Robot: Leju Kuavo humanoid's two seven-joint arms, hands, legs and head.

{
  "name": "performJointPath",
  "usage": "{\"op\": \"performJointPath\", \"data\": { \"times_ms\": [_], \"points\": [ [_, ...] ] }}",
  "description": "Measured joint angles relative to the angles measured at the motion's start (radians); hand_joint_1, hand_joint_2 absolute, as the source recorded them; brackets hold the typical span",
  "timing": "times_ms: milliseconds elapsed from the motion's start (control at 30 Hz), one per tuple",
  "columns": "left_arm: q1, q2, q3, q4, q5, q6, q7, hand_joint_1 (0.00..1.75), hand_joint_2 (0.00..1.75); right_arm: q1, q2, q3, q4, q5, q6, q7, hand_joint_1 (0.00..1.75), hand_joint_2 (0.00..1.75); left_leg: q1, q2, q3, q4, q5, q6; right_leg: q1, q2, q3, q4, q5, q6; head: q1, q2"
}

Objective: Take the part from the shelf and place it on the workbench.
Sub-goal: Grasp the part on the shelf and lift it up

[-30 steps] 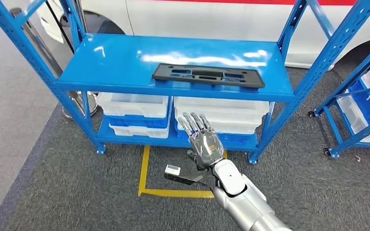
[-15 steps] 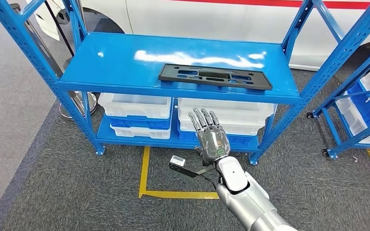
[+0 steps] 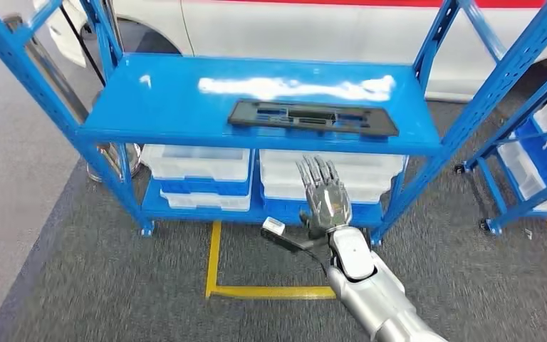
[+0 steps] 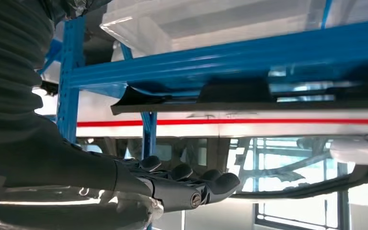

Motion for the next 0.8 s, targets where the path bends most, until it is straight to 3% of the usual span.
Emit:
{"op": "performJointPath", "data": {
  "times_ms": [100, 133, 167, 233, 300, 433, 500, 600, 633, 667, 700, 767, 800],
  "points": [
    [0.0, 0.001, 0.0, 0.0, 0.0, 0.0, 0.0, 0.0, 0.0, 0.001, 0.0, 0.0, 0.0, 0.0, 0.001, 0.0, 0.0, 1.75, 0.007, -0.001, -0.097, 0.175, -0.067, -0.015, -0.007, -0.001, 0.017, -0.008, -0.007, 0.002, -0.002, 0.0],
    [0.001, 0.002, 0.0, 0.0, 0.0, 0.0, 0.0, 0.0, 0.0, 0.003, 0.0, 0.0, 0.0, 0.0, 0.001, 0.0, 0.0, 1.75, 0.011, -0.001, -0.123, 0.21, -0.068, -0.02, -0.008, 0.0, 0.02, -0.005, -0.012, 0.003, -0.002, 0.0],
    [0.003, 0.003, 0.0, 0.0, 0.0, 0.0, 0.0, 0.0, 0.0, 0.005, 0.0, 0.0, 0.0, 0.0, 0.001, 0.0, 0.0, 1.75, 0.014, 0.0, -0.131, 0.206, -0.047, -0.025, -0.009, 0.001, 0.022, 0.0, -0.019, 0.005, -0.002, 0.0],
    [0.005, 0.005, 0.0, 0.0, 0.0, 0.0, 0.0, 0.0, 0.0, 0.006, 0.0, -0.001, 0.0, 0.0, 0.002, 0.001, 0.0, 1.75, 0.019, 0.0, -0.097, 0.1, 0.034, -0.03, -0.013, 0.005, 0.028, 0.015, -0.036, 0.013, -0.002, 0.0],
    [0.004, 0.006, 0.0, 0.0, 0.0, 0.0, 0.0, 0.0, 0.0, 0.006, 0.0, -0.002, -0.001, 0.0, 0.002, 0.002, 0.0, 1.75, 0.018, 0.0, -0.052, -0.003, 0.076, -0.026, -0.012, 0.006, 0.027, 0.033, -0.054, 0.027, -0.002, 0.0],
    [0.002, 0.006, 0.0, 0.0, -0.002, 0.0, 0.001, 0.0, 0.0, 0.007, 0.0, -0.004, -0.002, 0.0, 0.002, -0.001, 0.0, 1.75, 0.013, -0.004, -0.037, -0.033, 0.066, 0.004, -0.011, 0.006, 0.025, 0.042, -0.069, 0.05, -0.002, 0.0],
    [0.002, 0.006, 0.0, 0.0, -0.006, 0.0, 0.002, 0.0, 0.0, 0.006, 0.0, -0.006, -0.005, 0.0, 0.003, -0.006, 0.0, 1.75, 0.016, -0.003, -0.028, -0.04, 0.064, 0.018, -0.014, 0.005, 0.008, 0.082, -0.092, 0.061, -0.002, 0.0],
    [-0.001, 0.006, 0.0, 0.0, -0.009, 0.0, 0.002, 0.0, 0.0, 0.008, 0.0, -0.008, -0.006, -0.002, 0.01, -0.01, 0.0, 1.75, 0.017, -0.003, -0.018, -0.042, 0.054, 0.029, -0.018, 0.004, -0.097, 0.263, -0.157, 0.071, -0.002, 0.0],
    [-0.001, 0.006, 0.0, 0.0, -0.009, 0.001, 0.002, 0.0, 0.0, 0.011, 0.0, -0.01, -0.006, -0.003, 0.012, -0.01, 0.0, 1.75, 0.017, -0.004, -0.013, -0.042, 0.049, 0.029, -0.019, 0.004, -0.131, 0.309, -0.162, 0.073, -0.002, 0.0],
    [0.0, 0.006, 0.0, 0.0, -0.009, 0.002, 0.002, 0.0, 0.0, 0.014, -0.001, -0.011, -0.006, -0.004, 0.014, -0.01, 0.0, 1.75, 0.017, -0.004, -0.007, -0.042, 0.044, 0.029, -0.02, 0.004, -0.149, 0.321, -0.147, 0.073, -0.002, 0.0],
    [0.001, 0.006, 0.0, 0.0, -0.009, 0.002, 0.002, 0.0, 0.0, 0.015, -0.001, -0.014, -0.006, -0.007, 0.016, -0.01, 0.0, 1.75, 0.017, -0.005, 0.002, -0.042, 0.038, 0.027, -0.02, 0.004, -0.146, 0.293, -0.112, 0.07, -0.002, 0.0],
    [0.002, 0.006, 0.0, 0.0, -0.009, 0.003, 0.002, 0.0, 0.0, 0.016, -0.001, -0.02, -0.006, -0.019, 0.019, -0.015, 0.0, 1.75, 0.016, -0.006, 0.023, -0.043, 0.024, 0.022, -0.017, 0.004, -0.096, 0.162, -0.025, 0.061, -0.002, 0.0],
    [0.002, 0.005, 0.0, 0.0, -0.009, 0.003, 0.002, 0.0, 0.0, 0.015, -0.001, -0.023, -0.006, -0.028, 0.022, -0.021, 0.0, 1.75, 0.016, -0.007, 0.03, -0.044, 0.018, 0.018, -0.013, 0.003, -0.07, 0.102, -0.001, 0.055, -0.001, 0.0]
  ]
}}
